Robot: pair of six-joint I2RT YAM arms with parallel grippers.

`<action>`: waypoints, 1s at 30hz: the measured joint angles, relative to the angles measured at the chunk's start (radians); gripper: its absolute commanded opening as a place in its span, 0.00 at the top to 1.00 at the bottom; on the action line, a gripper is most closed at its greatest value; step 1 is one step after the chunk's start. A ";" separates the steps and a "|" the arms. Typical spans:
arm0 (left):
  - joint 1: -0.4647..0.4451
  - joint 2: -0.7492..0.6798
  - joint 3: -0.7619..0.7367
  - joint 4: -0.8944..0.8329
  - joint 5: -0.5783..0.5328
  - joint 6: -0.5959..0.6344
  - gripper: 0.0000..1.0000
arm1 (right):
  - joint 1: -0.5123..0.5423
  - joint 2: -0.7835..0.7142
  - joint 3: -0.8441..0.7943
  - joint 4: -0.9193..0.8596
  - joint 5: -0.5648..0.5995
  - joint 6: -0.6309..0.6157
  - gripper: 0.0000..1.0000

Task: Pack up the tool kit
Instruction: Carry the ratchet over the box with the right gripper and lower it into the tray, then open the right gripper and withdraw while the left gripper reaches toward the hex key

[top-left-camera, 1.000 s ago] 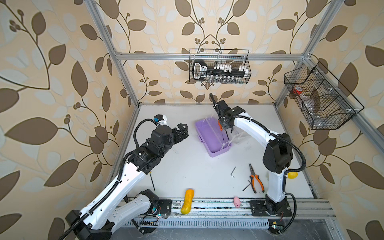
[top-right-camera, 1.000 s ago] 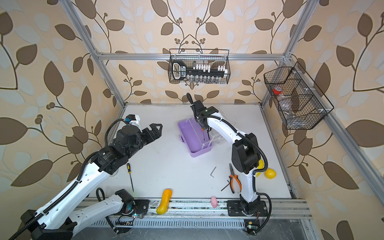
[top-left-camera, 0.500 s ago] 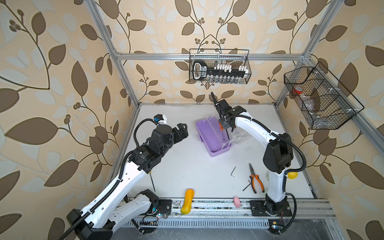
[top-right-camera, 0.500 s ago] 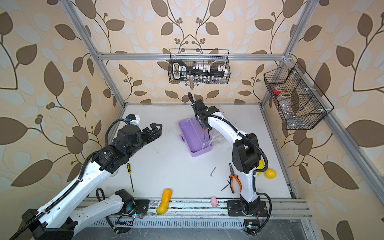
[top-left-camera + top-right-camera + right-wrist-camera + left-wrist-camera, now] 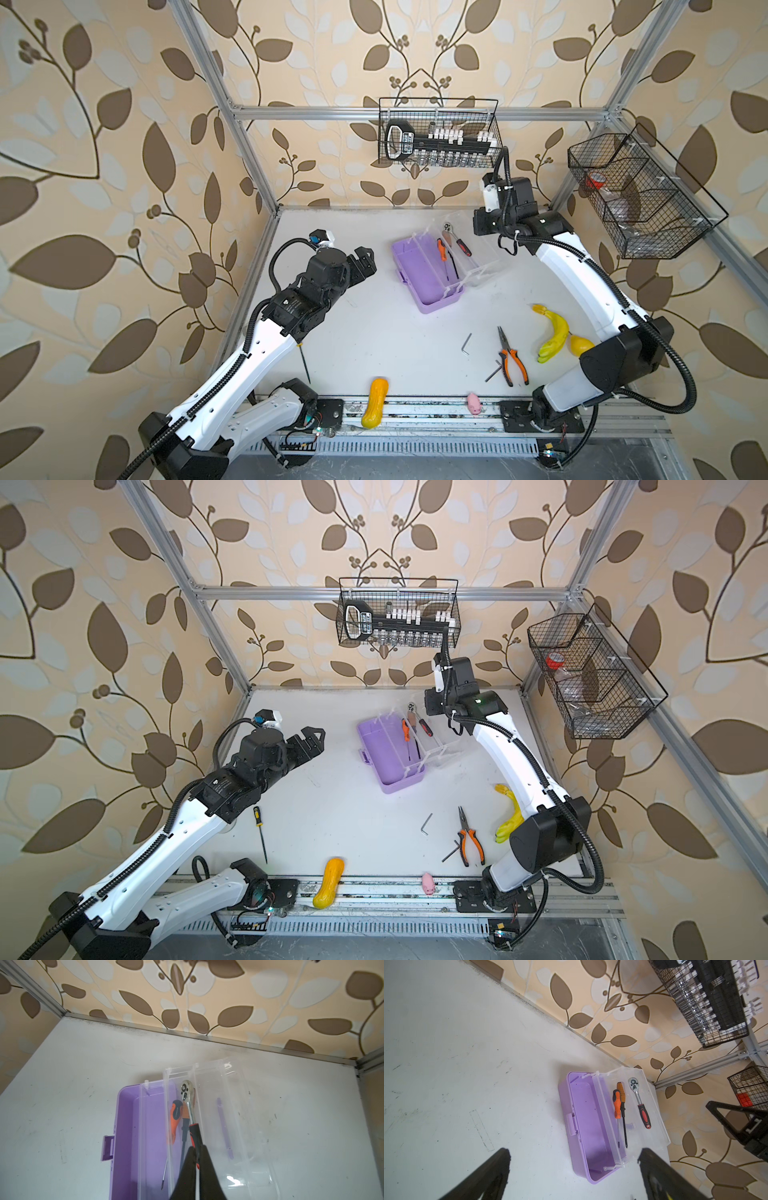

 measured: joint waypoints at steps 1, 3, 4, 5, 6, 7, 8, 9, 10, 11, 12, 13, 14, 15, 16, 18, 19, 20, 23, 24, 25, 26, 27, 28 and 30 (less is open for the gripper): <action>0.000 0.004 0.000 0.001 0.003 -0.002 0.01 | 0.000 0.022 0.000 0.003 -0.015 0.000 0.90; 0.000 0.009 0.000 0.000 0.010 -0.004 0.01 | 0.001 0.077 -0.001 0.004 -0.039 -0.001 0.90; 0.000 0.011 0.000 0.001 0.011 -0.005 0.01 | 0.002 0.099 -0.001 0.004 -0.046 -0.001 0.89; 0.003 0.012 0.000 0.002 0.012 -0.006 0.01 | 0.002 0.122 -0.001 0.003 -0.051 -0.001 0.88; 0.007 0.014 0.000 0.001 0.013 -0.006 0.01 | 0.002 0.141 -0.001 0.003 -0.057 -0.002 0.87; 0.007 0.016 0.000 0.002 0.014 -0.006 0.01 | 0.002 0.156 -0.001 0.003 -0.061 -0.002 0.86; 0.009 0.019 0.000 0.002 0.015 -0.007 0.01 | 0.002 0.165 -0.001 0.003 -0.064 -0.004 0.85; 0.013 0.023 0.000 0.002 0.018 -0.007 0.01 | 0.002 0.175 -0.001 0.003 -0.066 -0.005 0.85; 0.013 0.027 0.000 0.003 0.019 -0.007 0.01 | 0.002 0.184 0.000 0.002 -0.070 -0.005 0.84; 0.015 0.032 0.000 0.003 0.020 -0.007 0.01 | 0.002 0.192 0.002 0.002 -0.073 -0.005 0.84; 0.020 0.037 0.000 0.003 0.022 -0.007 0.01 | 0.002 0.203 0.007 0.001 -0.074 -0.005 0.84; 0.020 0.040 0.000 0.004 0.024 -0.007 0.01 | 0.002 0.212 0.012 0.001 -0.076 -0.005 0.84; 0.022 0.044 0.000 0.004 0.029 -0.007 0.01 | 0.002 0.225 0.020 0.001 -0.076 -0.006 0.84; 0.026 0.047 0.000 0.004 0.035 -0.007 0.01 | 0.002 0.238 0.028 0.001 -0.076 -0.006 0.84; 0.027 0.048 0.000 0.004 0.040 -0.007 0.01 | 0.002 0.248 0.033 0.000 -0.076 -0.008 0.84; 0.031 0.050 0.000 0.004 0.044 -0.008 0.01 | 0.002 0.269 0.043 0.000 -0.072 -0.012 0.80; 0.033 0.050 0.000 0.005 0.047 -0.008 0.01 | 0.002 0.276 0.045 0.000 -0.071 -0.012 0.76; 0.033 0.050 0.000 0.005 0.048 -0.008 0.01 | 0.002 0.282 0.045 0.000 -0.071 -0.015 0.75; 0.040 0.050 0.000 0.006 0.060 -0.008 0.03 | 0.002 0.290 0.046 0.001 -0.070 -0.014 0.76; 0.040 0.051 0.000 0.008 0.067 -0.008 0.08 | 0.003 0.290 0.046 0.001 -0.070 -0.013 0.76; 0.040 0.052 0.000 0.014 0.076 -0.005 0.17 | 0.004 0.288 0.046 0.003 -0.070 -0.012 0.77; 0.040 0.055 -0.001 0.025 0.095 0.003 0.27 | 0.006 0.283 0.040 0.011 -0.068 -0.011 0.77; 0.040 0.063 -0.001 0.041 0.124 0.012 0.39 | 0.011 0.274 0.029 0.021 -0.066 -0.009 0.78; 0.040 0.078 -0.001 0.059 0.159 0.019 0.48 | 0.018 0.257 0.008 0.032 -0.062 -0.006 0.78; 0.037 0.125 0.001 0.083 0.226 0.045 0.58 | 0.032 0.207 -0.049 0.057 -0.053 0.004 0.77</action>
